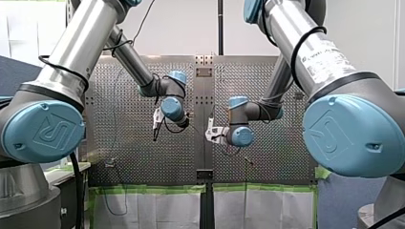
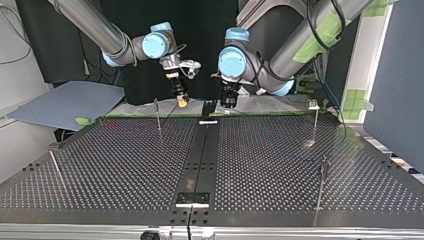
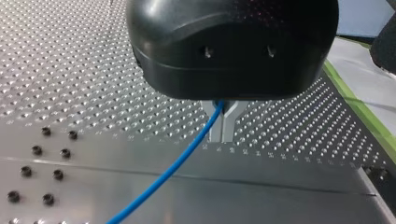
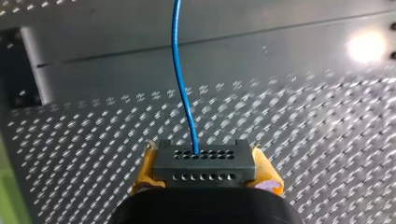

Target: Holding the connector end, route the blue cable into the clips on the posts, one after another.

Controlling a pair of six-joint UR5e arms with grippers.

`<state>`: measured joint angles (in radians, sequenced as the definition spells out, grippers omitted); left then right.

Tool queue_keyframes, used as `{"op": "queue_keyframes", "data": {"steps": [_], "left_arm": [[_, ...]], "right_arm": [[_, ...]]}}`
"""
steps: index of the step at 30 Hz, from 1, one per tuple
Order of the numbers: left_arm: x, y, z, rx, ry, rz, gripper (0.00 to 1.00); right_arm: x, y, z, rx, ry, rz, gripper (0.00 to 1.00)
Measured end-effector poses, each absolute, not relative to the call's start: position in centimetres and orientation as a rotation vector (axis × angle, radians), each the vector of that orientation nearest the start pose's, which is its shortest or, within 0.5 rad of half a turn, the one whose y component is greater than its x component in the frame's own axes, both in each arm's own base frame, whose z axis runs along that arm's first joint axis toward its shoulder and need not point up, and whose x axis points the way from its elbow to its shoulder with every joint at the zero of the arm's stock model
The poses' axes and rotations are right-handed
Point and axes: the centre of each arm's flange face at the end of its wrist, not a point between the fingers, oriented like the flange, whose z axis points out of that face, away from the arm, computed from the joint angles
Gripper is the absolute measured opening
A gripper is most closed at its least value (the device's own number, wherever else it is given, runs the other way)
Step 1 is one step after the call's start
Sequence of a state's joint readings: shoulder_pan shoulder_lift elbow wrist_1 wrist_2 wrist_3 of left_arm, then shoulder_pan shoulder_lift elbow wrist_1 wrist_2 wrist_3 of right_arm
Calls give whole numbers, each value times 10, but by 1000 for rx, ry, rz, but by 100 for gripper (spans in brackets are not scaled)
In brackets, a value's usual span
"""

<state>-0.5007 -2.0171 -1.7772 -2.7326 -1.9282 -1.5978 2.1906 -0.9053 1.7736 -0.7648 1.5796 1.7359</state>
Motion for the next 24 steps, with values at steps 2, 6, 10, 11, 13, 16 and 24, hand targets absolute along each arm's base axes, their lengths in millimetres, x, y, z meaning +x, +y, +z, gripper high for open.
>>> {"op": "queue_keyframes", "data": {"steps": [2,6,10,11,13,16,24], "left_arm": [[440,-361,183,173,1788,-54,0],[430,-361,172,173,1787,-57,0],[418,-358,159,178,1786,-59,0],[416,-358,157,181,1784,-60,0],[414,-358,155,185,1776,-66,0],[412,-362,147,197,1768,-80,0],[407,-377,118,234,1762,-111,0]], "right_arm": [[452,-413,77,1707,-1087,1660,0],[441,-407,54,1717,-1111,1636,0],[433,-400,30,1736,-1128,1611,0],[431,-399,25,1737,-1134,1607,0],[426,-396,18,1735,-1151,1605,0],[419,-393,13,1725,-1167,1604,0],[402,-388,4,1688,-1192,1610,0]]}}
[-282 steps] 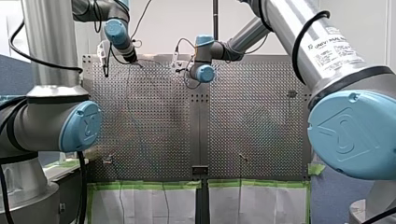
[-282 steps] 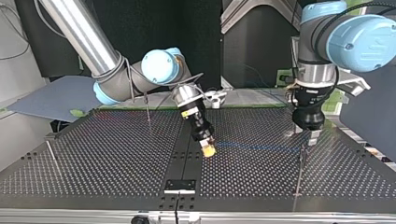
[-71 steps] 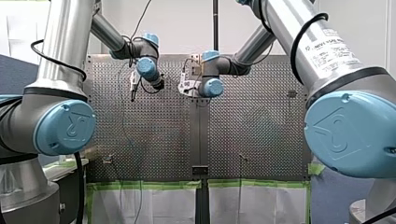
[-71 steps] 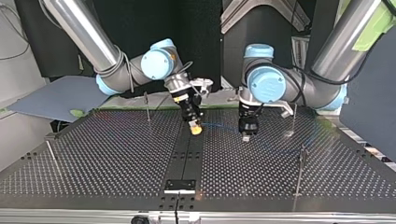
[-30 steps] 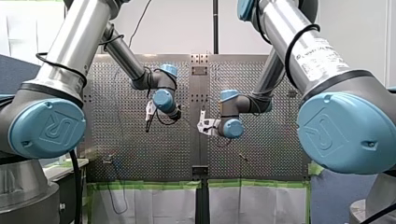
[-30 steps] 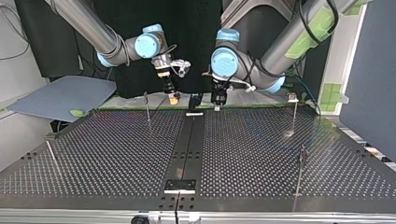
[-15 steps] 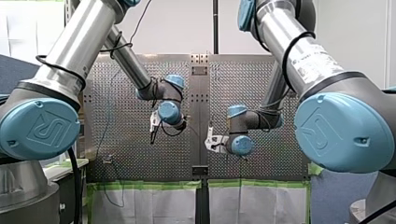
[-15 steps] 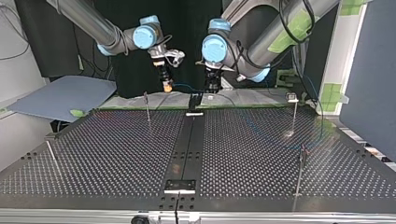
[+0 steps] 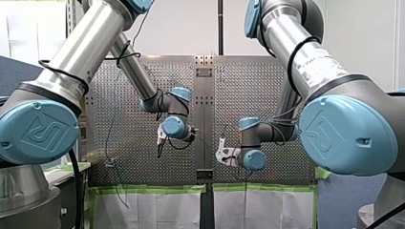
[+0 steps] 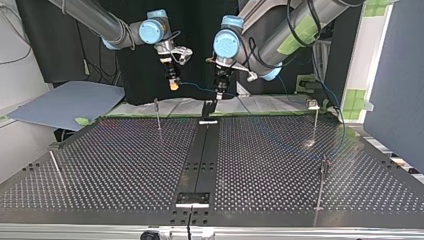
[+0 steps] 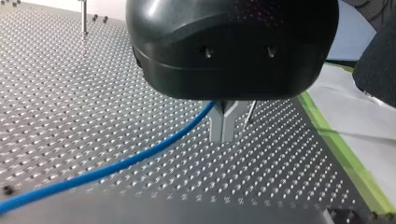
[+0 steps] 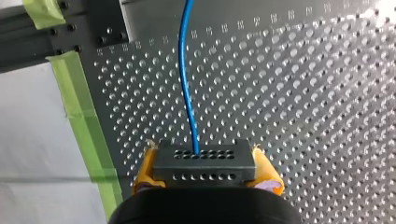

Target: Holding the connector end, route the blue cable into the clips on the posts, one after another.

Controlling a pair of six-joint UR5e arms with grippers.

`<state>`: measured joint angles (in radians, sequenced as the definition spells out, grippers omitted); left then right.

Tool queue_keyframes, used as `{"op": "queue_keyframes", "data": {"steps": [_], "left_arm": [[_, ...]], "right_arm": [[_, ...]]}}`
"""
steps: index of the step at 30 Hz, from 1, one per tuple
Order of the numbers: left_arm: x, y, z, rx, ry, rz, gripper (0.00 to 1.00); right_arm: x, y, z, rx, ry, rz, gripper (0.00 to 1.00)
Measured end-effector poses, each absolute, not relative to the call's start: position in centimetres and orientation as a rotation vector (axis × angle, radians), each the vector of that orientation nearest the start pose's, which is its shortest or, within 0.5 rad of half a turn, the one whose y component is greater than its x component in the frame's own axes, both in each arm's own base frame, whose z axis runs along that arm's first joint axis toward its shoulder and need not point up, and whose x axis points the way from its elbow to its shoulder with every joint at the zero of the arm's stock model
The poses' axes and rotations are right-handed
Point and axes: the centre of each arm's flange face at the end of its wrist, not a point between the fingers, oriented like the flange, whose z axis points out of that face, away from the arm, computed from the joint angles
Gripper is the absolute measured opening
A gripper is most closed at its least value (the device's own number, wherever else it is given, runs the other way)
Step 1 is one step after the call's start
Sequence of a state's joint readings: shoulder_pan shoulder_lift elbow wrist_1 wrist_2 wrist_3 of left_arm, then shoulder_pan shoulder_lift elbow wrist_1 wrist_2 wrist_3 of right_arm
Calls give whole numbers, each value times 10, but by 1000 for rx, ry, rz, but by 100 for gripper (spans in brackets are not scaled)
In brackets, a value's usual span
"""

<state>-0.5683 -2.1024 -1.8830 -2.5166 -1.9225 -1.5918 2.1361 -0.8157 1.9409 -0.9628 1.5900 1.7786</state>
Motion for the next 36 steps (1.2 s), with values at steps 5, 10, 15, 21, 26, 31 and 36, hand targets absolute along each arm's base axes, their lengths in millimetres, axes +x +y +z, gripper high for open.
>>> {"op": "queue_keyframes", "data": {"steps": [5,10,15,21,26,31,36], "left_arm": [[403,-385,97,233,1764,-135,0],[400,-389,85,236,1766,-146,0],[397,-395,81,237,1759,-168,0],[391,-403,63,254,1762,-199,0],[385,-406,44,265,1779,-209,0],[378,-415,31,257,1771,-247,0],[378,-426,32,253,1755,-270,0]], "right_arm": [[388,-385,-1,1659,-1207,1614,0],[376,-390,-3,1623,-1212,1619,0],[364,-395,-5,1596,-1223,1614,0],[351,-400,-7,1576,-1231,1612,0],[343,-403,-16,1582,-1245,1600,0],[332,-407,-36,1571,-1272,1582,0],[322,-412,-46,1552,-1297,1578,0]]}}
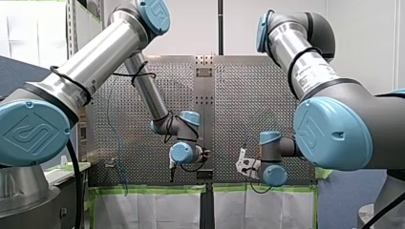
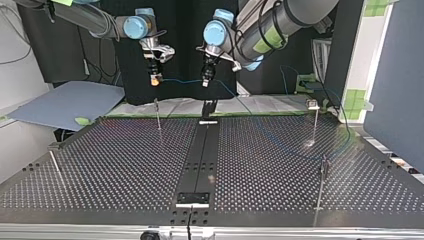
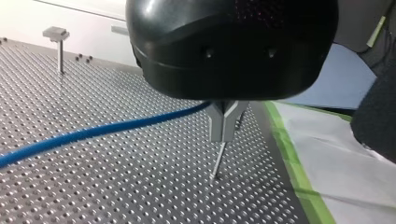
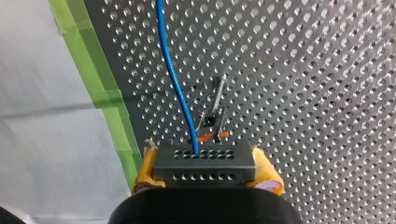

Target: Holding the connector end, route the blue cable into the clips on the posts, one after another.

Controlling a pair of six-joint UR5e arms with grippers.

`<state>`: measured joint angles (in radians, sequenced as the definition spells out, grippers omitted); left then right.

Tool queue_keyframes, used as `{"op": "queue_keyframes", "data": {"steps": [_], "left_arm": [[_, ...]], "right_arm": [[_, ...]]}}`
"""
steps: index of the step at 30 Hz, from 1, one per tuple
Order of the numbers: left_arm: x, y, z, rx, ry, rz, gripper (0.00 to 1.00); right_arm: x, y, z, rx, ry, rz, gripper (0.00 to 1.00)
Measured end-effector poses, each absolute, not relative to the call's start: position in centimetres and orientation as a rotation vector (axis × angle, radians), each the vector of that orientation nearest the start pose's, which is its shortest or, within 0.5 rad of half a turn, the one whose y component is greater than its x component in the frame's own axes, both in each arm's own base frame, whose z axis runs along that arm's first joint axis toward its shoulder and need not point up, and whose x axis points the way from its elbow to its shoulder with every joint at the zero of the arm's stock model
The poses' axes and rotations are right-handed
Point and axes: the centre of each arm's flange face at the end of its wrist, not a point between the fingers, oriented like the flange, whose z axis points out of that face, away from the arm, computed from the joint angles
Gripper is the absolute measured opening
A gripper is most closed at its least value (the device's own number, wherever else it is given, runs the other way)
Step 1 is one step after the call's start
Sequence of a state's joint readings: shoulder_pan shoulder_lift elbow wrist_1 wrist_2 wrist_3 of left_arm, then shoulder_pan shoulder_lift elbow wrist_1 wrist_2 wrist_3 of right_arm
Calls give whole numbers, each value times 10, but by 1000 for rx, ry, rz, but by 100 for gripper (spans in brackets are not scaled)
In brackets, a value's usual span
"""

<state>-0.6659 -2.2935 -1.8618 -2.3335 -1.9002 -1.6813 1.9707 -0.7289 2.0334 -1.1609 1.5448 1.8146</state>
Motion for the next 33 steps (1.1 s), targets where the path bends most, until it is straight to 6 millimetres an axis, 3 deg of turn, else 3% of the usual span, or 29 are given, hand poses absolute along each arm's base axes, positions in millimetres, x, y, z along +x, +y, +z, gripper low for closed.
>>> {"op": "queue_keyframes", "data": {"steps": [6,21,33], "left_arm": [[388,-443,38,236,1733,-299,0],[388,-482,-3,275,1778,-274,0],[391,-513,-32,271,1762,-270,0]], "right_arm": [[313,-420,-47,1541,-1297,1593,0],[296,-428,-50,1600,-1240,1493,0],[260,-443,-61,1590,-1241,1480,0]]}}
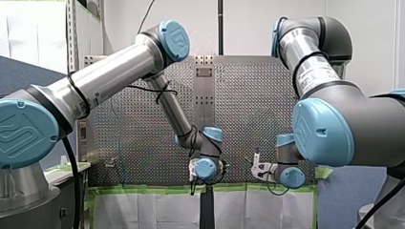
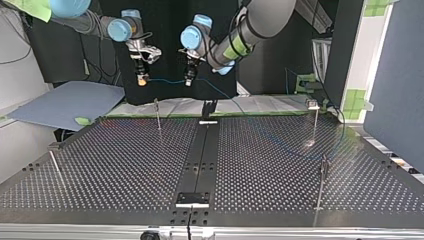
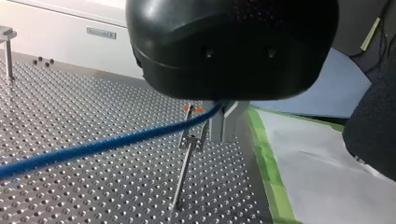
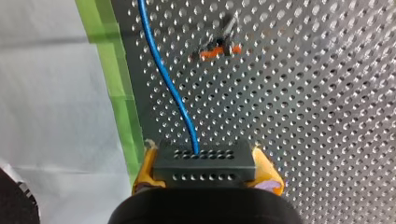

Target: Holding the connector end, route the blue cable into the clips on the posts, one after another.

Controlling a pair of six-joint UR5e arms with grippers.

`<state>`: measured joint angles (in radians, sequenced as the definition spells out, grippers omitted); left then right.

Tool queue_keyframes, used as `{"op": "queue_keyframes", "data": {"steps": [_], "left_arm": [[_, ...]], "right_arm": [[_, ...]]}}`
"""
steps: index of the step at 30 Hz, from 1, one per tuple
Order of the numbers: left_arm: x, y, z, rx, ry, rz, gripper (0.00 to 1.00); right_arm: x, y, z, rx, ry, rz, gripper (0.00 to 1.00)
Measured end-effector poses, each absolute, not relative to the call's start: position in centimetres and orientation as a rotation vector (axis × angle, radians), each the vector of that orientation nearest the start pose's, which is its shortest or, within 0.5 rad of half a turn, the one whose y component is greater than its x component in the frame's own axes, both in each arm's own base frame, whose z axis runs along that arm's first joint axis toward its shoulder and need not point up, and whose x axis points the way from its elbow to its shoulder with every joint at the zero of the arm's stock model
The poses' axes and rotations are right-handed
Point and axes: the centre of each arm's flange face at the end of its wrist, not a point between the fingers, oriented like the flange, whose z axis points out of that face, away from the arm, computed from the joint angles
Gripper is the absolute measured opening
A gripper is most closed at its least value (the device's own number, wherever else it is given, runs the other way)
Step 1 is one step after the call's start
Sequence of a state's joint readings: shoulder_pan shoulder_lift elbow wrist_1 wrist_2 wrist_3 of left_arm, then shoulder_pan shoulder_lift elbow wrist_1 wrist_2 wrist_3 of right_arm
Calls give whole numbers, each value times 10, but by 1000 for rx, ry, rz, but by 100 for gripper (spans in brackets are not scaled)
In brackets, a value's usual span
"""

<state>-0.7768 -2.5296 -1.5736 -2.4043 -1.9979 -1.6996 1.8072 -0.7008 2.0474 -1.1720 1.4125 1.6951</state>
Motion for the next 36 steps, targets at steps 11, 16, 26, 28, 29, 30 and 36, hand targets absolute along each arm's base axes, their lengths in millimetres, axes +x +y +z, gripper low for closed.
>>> {"op": "queue_keyframes", "data": {"steps": [11,16,26,28,29,30,36], "left_arm": [[406,-542,-15,234,1689,-309,0],[404,-545,-28,248,1705,-309,0],[414,-561,-41,242,1701,-321,0],[417,-563,-45,242,1705,-322,0],[417,-565,-47,244,1708,-322,0],[417,-566,-49,247,1712,-321,0],[423,-577,-59,241,1706,-334,0]], "right_arm": [[236,-456,-79,1568,-1251,1548,0],[235,-459,-77,1571,-1239,1591,0],[231,-464,-76,1588,-1219,1664,0],[231,-466,-77,1594,-1215,1672,0],[231,-466,-78,1596,-1215,1674,0],[230,-467,-80,1598,-1217,1674,0],[220,-472,-91,1595,-1235,1658,0]]}}
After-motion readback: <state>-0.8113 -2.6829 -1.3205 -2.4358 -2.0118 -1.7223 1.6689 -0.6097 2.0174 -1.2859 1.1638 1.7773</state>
